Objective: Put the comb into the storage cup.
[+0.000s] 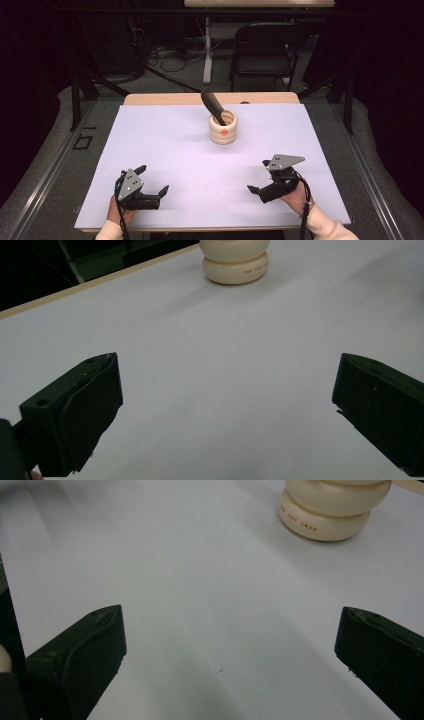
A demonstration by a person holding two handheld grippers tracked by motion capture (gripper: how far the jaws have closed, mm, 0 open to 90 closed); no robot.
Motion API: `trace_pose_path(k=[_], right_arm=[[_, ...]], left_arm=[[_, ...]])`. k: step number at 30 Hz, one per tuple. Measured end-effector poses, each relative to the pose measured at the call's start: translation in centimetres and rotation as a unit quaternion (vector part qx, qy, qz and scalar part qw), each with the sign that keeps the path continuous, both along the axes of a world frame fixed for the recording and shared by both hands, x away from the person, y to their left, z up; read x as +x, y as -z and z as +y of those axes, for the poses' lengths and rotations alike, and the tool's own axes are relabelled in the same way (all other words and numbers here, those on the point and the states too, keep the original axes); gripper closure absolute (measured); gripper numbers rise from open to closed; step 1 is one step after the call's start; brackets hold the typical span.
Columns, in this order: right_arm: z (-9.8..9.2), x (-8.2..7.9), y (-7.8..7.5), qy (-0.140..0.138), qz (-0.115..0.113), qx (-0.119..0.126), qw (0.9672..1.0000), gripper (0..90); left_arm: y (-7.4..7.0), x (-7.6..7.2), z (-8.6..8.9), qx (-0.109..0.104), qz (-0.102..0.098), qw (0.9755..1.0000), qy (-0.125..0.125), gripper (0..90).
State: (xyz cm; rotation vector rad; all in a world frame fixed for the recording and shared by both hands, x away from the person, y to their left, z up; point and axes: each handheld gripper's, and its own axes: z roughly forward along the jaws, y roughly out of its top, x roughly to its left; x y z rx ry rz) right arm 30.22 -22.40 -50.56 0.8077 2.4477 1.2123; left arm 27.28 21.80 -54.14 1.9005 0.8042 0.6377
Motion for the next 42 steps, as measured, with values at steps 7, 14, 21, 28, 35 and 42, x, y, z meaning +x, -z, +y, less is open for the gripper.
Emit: trace_pose_path(k=[7,14,21,28,35,42], right_arm=[[-0.3,-0.8,0.3,0.005,-0.003,-0.001,1.0000,0.0],[-0.8,-1.4,0.5,0.009,-0.011,0.000,0.9999,0.0],[-1.4,-1.9,0.5,0.016,-0.016,0.003,0.9997,0.0],[-1.9,-2.4,0.5,0.022,-0.020,0.006,0.9995,0.0],[-2.3,-2.9,0.5,0.028,-0.030,0.006,0.9991,0.0],[-2.6,-3.5,0.5,0.033,-0.041,0.007,0.9986,0.0]], left_arm=[[0.0,0.0,0.0,0.000,-0.001,1.0000,0.000,0.0],[0.0,0.0,0.0,0.000,0.000,1.0000,0.000,0.0],[0.0,0.0,0.0,0.000,-0.001,1.0000,-0.001,0.0],[0.0,-0.1,0.0,0.000,0.000,1.0000,-0.002,0.0],[0.0,-0.1,0.0,0.000,0.000,1.0000,-0.003,0.0],[0.1,-0.1,0.0,0.000,0.000,1.0000,-0.004,0.0]])
